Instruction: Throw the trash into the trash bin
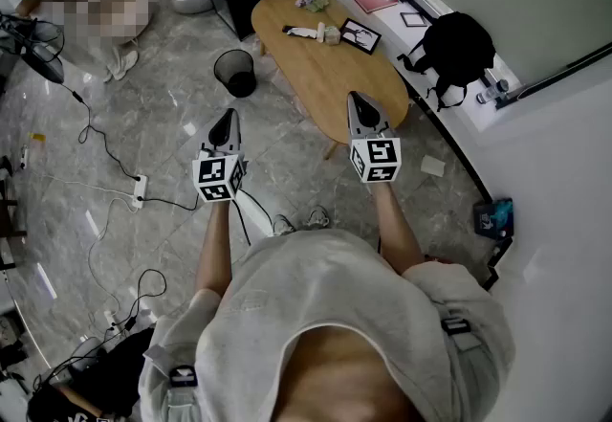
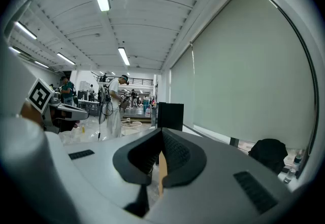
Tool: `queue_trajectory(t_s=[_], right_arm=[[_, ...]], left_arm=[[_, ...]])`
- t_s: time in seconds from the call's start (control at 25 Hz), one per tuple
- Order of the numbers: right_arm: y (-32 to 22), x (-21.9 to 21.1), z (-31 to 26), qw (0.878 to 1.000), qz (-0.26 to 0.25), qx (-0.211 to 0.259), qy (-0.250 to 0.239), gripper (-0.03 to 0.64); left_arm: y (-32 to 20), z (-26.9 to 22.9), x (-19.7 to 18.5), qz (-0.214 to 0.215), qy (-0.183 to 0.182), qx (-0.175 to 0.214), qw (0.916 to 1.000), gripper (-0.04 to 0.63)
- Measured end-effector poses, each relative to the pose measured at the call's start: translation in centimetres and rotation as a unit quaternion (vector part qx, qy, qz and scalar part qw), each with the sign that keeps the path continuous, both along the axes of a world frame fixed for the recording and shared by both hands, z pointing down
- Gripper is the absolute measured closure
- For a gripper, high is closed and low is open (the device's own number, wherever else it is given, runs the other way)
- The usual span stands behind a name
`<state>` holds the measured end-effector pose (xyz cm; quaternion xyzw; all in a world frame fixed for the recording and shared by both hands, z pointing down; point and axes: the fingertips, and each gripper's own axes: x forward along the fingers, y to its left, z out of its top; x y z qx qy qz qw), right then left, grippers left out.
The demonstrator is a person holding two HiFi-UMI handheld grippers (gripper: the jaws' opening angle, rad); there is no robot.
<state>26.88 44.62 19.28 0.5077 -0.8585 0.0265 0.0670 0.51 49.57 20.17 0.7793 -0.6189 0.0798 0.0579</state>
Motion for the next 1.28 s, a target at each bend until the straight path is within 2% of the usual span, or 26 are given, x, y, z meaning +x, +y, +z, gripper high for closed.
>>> queue_trajectory(t_s=[0.28,0.8,1.04,1.28], right_arm=[[-0.8,0.7,0.2,1.000,-0.008,0.001,0.000,0.588],[-4.0,2.4,1.6,0.999,-0.038,-0.004,-0.001,0.588],[-7.0,1.2,2.4,0.999,-0.039,-0.013,-0.001,0.588],[-11.5,-1.4,3.1,0.999,-0.033,-0.014,0.005,0.588]], left_arm=[[-0.7,0.4,0.8,-0.007,-0.001,-0.002,1.0000,0.577],[-1.4,1.2,2.6,-0.046,-0.003,-0.015,0.9988,0.577],[-3.6,2.3,1.2,-0.049,-0.004,-0.020,0.9986,0.577],[-9.0,3.2,-1.2,-0.038,0.004,-0.019,0.9991,0.577]])
